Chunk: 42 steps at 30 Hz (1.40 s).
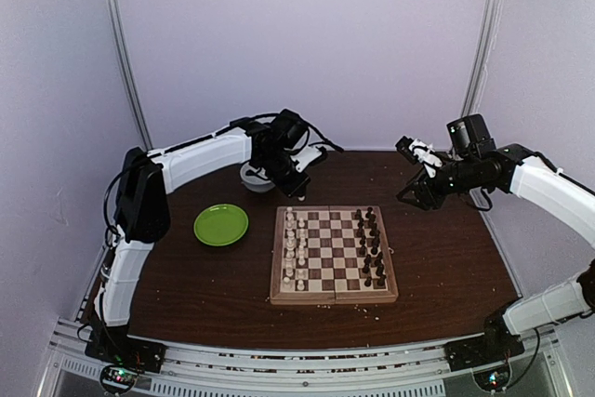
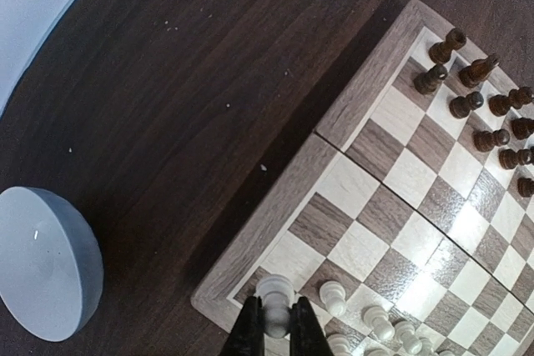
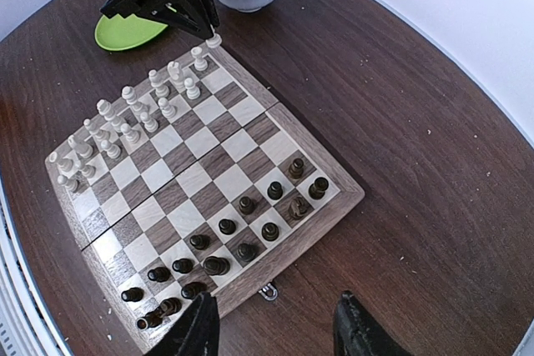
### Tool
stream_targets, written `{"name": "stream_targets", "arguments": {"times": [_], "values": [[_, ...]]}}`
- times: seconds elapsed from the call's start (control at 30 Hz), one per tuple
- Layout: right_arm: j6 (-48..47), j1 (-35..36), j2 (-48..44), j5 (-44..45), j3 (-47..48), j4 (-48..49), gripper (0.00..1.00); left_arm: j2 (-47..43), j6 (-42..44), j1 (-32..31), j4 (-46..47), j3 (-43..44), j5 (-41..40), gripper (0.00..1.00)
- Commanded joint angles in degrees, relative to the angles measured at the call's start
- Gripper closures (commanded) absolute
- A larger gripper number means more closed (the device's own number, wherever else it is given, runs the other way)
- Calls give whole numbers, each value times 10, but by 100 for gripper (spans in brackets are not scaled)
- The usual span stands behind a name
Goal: Set up the chess pieces on the board
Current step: Place the pawn on a2.
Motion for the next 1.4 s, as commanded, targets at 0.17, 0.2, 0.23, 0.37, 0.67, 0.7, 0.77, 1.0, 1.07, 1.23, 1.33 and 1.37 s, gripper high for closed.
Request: {"name": "stream_targets", "arguments": {"times": [0.17, 0.2, 0.23, 0.37, 0.67, 0.7, 0.77, 1.0, 1.07, 1.23, 1.33, 1.37], "values": [[1, -3, 6, 5, -3, 4, 53, 24, -7, -4, 16, 30, 15, 97], [0, -3, 7, 5, -2, 3, 53, 26, -7, -4, 16, 30, 16, 97], [0, -3, 7, 5, -2, 3, 53, 28, -7, -4, 15, 29, 16, 97], [0, -3, 10, 4, -2, 2, 53, 35, -7, -4, 15, 25, 17, 97], [-3, -3, 16, 4, 0, -1, 53, 46, -7, -4, 16, 18, 26, 97], [-3, -3, 17, 4, 1, -1, 53, 48, -7, -4, 16, 17, 25, 97], [-4, -4, 17, 3, 1, -2, 53, 49, -7, -4, 16, 16, 23, 97], [-5, -3, 19, 2, 2, -4, 53, 52, -6, -4, 16, 12, 21, 97], [-5, -3, 20, 2, 3, -5, 53, 52, -6, -4, 16, 8, 21, 97], [-6, -3, 21, 1, 3, -6, 53, 52, -6, -4, 16, 0, 23, 97], [-5, -3, 23, 0, 3, -7, 53, 53, -6, -4, 16, -4, 24, 97], [-6, -4, 23, -1, 4, -7, 53, 53, -6, -4, 16, -5, 24, 97]]}}
